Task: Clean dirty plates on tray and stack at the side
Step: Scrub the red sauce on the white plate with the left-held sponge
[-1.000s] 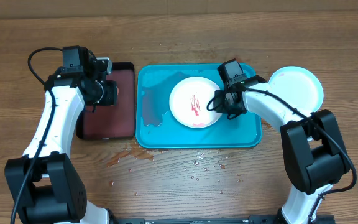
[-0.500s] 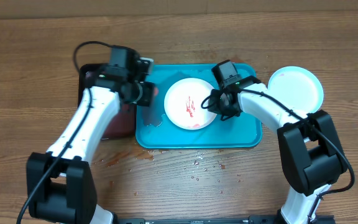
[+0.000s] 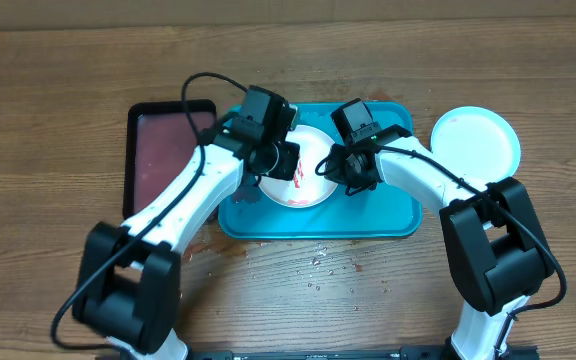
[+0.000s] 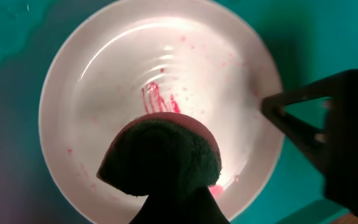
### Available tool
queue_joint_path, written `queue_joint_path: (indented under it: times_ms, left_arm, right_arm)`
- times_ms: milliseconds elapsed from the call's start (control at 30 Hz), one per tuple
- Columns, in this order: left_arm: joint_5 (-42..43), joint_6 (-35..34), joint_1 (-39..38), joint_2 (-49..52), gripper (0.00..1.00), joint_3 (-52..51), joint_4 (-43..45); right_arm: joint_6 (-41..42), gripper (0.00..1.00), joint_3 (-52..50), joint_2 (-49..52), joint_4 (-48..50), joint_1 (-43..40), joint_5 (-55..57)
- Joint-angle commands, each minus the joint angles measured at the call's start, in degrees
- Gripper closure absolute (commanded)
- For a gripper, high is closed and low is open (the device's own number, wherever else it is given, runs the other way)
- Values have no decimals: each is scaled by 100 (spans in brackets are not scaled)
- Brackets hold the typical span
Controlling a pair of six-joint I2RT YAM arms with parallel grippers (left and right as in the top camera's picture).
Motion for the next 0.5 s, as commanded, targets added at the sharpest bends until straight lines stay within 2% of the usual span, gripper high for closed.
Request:
queue_joint_path:
  times_ms: [0, 467]
  left_arm:
    - [-101, -229, -46, 236, 96, 101, 33]
    - [-105, -9, -286, 898, 96, 101, 492]
  right_arm:
    - [48, 96, 90, 96, 28, 28, 2]
    - [-4, 96, 90, 96, 44, 28, -103]
